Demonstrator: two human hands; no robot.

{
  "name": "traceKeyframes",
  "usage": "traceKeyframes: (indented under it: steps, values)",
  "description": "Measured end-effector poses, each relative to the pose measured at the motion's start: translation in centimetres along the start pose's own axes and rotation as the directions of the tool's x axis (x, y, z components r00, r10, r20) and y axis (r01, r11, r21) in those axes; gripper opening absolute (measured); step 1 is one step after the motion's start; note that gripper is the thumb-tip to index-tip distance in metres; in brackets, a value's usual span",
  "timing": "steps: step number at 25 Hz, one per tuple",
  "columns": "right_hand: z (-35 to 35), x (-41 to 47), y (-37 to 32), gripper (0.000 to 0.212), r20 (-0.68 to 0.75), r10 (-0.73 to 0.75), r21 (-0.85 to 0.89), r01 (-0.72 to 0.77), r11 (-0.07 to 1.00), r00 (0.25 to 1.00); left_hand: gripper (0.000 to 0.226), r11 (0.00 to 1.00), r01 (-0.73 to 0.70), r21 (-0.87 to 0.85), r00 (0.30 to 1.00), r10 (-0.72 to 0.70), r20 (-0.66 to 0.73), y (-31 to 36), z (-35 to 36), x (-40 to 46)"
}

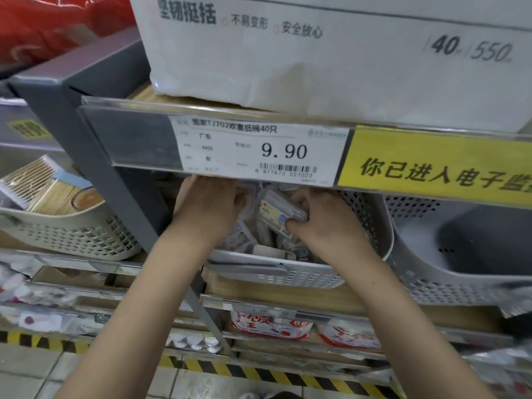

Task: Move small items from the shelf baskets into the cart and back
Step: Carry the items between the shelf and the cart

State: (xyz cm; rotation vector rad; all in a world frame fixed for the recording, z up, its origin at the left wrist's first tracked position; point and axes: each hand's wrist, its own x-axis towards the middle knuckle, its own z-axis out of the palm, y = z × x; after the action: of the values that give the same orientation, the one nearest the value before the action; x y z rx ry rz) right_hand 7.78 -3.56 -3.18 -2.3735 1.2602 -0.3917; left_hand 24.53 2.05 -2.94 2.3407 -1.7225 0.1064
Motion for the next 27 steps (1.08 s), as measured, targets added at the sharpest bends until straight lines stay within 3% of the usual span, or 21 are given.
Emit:
traceKeyframes:
  steps: [2, 7, 11, 16, 20, 23, 27]
  values:
    - [0.0, 0.1, 0.0, 0.027, -0.005, 0.011, -0.02, -0.011, 1.0, 1.0, 0.048, 1.0, -0.01, -0.028, 0.994, 0.012, 0.105, -0.6, 0.4, 0.8]
    - [0.2, 0.5, 0.2, 0.033, -0.019, 0.026, -0.022, -0.027, 0.999, 0.999, 0.046, 0.98, -0.065, 0.187, 0.978, 0.025, 0.207, -0.6, 0.2, 0.8]
    - [0.2, 0.4, 0.2, 0.033, -0.012, 0.014, -0.075, -0.015, 0.997, 1.0, 0.059, 1.0, 0.018, -0.02, 0.95, -0.011, 0.313, 0.0, -1.3, -0.3]
    - [-0.7, -0.5, 0.4, 0.03, -0.115, -0.001, -0.103, -0.011, 0.995, 0.993, 0.051, 0.983, -0.026, -0.183, 0.987, 0.053, 0.149, 0.2, -1.5, -1.4]
    - [-1.3, -2.0, 0.8, 0.037, -0.299, -0.023, -0.059, 0.005, 0.998, 0.954, 0.042, 0.942, -0.099, -0.319, 0.995, 0.101, -0.01, 0.0, -1.0, -2.1]
    - [-1.6, -4.2, 1.1, 0.038, -0.492, -0.096, -0.007, 0.106, 0.994, 0.866, 0.037, 0.885, -0.233, -0.403, 0.965, 0.158, -0.211, -0.3, -1.4, -3.4]
    - [-2.0, -8.7, 1.4, 0.03, -0.698, -0.169, -0.047, 0.19, 0.981, 0.696, 0.031, 0.767, -0.463, -0.444, 0.855, 0.255, -0.451, 0.5, -2.8, -5.7]
